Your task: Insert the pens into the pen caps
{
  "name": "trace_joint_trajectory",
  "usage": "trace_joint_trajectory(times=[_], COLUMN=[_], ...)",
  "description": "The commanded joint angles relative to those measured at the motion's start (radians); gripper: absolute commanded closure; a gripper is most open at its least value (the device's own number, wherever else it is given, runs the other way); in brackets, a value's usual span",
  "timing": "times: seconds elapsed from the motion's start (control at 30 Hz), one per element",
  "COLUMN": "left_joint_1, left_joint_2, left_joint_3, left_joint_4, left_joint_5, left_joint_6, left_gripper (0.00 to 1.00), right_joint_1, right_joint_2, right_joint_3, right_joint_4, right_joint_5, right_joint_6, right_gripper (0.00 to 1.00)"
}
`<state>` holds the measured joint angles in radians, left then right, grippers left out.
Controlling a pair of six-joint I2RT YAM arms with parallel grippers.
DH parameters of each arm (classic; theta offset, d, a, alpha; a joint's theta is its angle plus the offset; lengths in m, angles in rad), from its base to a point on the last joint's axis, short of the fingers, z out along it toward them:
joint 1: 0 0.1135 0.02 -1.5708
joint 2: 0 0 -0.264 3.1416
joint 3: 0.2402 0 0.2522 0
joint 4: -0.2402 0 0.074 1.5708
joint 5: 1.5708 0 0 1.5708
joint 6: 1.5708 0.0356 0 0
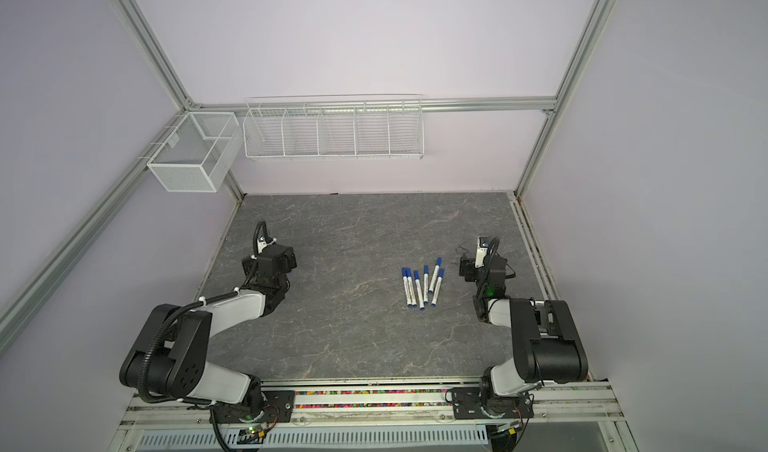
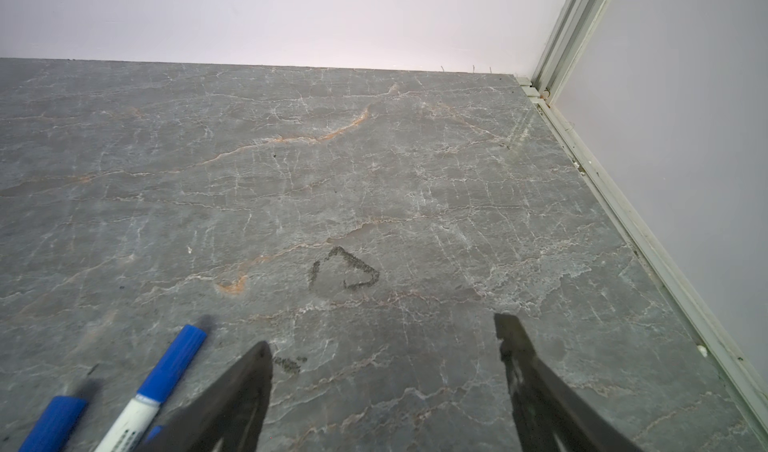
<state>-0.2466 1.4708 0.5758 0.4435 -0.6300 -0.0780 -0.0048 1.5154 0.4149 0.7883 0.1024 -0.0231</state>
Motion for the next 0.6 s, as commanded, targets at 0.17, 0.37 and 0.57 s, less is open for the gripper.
trace_joint_trajectory(times=[0.17, 0.37, 0.57], left_joint_1=[0.145, 0.158, 0.174], left_joint_2=[-0.006, 0.078, 0.068], left_joint_3=[-0.025, -0.215, -0.165], left_joint_4=[0.091, 0.525, 0.407], left_joint_5=[0.235, 0.348, 0.341], left_joint_6=[0.039, 0.085, 0.044], left_gripper=[0.03, 0.01, 0.01], right_joint_1=[-0.007, -0.012, -0.012], right_joint_2=[0.003, 0.004, 0.004], right_joint_3=[-0.010, -0.010, -0.010], right_joint_4=[0.032, 0.032, 0.031], right_joint_5=[-0.039, -0.044, -0.045], right_joint_6=[-0.003, -0.002, -0.003], right_gripper=[0.12, 0.12, 0.12])
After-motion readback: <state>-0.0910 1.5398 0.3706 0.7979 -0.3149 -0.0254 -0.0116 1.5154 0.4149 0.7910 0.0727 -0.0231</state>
